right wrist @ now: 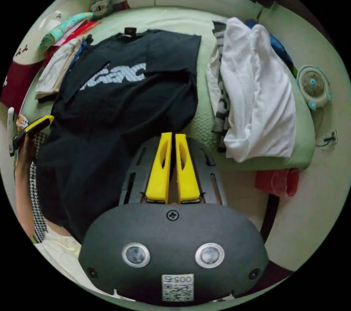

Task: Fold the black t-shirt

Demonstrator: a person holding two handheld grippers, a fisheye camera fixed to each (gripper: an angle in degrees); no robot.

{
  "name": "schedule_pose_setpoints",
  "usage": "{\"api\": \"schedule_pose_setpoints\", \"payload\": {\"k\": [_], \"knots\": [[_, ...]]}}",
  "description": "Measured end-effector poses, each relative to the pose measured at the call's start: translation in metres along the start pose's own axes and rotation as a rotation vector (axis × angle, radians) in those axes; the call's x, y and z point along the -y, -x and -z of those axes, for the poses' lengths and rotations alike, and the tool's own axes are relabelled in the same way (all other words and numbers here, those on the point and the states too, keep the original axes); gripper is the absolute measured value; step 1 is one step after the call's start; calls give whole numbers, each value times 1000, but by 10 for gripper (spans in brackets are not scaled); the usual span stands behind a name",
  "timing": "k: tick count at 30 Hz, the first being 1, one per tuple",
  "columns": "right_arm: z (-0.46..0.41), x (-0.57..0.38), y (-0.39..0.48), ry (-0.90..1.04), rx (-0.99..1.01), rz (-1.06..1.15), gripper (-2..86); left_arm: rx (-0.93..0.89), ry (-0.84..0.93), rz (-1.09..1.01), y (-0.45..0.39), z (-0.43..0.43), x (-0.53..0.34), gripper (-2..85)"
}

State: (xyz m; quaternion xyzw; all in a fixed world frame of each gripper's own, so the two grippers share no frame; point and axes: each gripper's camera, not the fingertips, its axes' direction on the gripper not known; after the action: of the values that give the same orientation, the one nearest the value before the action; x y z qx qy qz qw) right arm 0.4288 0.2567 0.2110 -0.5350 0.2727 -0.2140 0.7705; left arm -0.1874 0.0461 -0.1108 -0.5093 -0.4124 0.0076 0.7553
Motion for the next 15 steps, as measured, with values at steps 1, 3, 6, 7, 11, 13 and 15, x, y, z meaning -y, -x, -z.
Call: {"api": "schedule_pose_setpoints", "payload": {"k": [1,3,6,7,11,13,15], "knots": [[18,2,-1,-49,0,12,-13,-6,-43,-12,2,15,5,8],[46,12,-6,-112,-16,10,-13,-25,-89,-24,7,36,19,5],[89,47,-21,-208,36,-16,-12,20,-177,-56,11,61,55,4],[101,64,-25,-244,-3,-31,-8,46,-192,-43,14,65,71,4],[114,109,-48,-236,-23,-188,41,76,-175,54,32,58,100,7],[117,104,-54,-221,-6,-213,56,91,-166,88,41,60,89,12],[123,81,-54,-256,29,-184,63,51,-181,52,42,63,66,24]]}}
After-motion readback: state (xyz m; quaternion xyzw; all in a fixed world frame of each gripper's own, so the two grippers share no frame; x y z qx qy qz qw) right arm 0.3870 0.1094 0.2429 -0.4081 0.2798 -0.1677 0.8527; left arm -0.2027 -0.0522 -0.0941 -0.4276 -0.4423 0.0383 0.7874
